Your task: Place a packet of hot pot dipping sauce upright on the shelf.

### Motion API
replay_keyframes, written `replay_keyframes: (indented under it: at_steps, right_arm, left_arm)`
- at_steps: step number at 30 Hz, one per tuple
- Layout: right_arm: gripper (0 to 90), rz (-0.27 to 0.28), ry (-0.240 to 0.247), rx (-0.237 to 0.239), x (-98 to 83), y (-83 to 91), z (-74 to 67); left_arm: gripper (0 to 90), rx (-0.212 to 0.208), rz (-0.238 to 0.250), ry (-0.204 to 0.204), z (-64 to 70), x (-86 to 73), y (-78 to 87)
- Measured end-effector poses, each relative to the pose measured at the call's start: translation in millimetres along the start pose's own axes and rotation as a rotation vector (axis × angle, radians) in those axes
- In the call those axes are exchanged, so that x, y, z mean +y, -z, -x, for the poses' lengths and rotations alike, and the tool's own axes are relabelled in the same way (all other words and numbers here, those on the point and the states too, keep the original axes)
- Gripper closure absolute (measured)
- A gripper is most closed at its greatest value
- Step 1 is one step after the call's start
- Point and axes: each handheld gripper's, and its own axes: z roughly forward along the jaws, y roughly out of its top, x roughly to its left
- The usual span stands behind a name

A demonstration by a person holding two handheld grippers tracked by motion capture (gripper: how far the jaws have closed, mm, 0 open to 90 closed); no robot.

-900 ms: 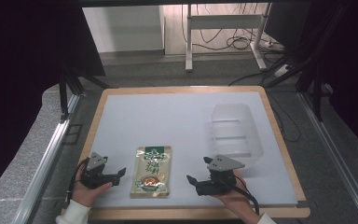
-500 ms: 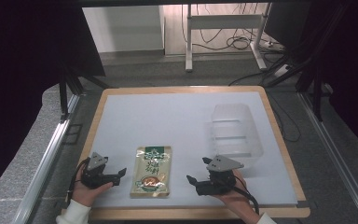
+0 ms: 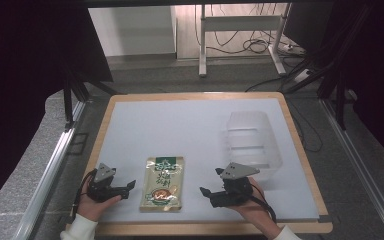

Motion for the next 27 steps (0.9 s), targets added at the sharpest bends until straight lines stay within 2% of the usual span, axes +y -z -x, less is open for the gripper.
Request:
replay_keyframes:
  at_steps: [11,14,19,27]
  right_arm:
    - [19.1,0.025,0.017,0.001,29.5,1.8,1.7]
    - [19.4,0.025,0.03,0.01,39.3,0.9,-1.7]
    - [18.2,0.004,0.036,0.029,51.8,0.0,0.1]
    - [17.2,0.021,0.062,0.032,69.1,3.5,-2.4]
  left_arm:
    - [12.6,-0.001,0.008,0.003,0.6,-0.2,0.6]
    - [12.6,-0.002,0.005,0.001,-0.3,-0.2,0.4]
    - [12.6,-0.002,0.001,-0.001,0.2,-0.1,0.3]
    - [12.5,-0.002,0.0,0.001,-0.7,-0.1,0.6]
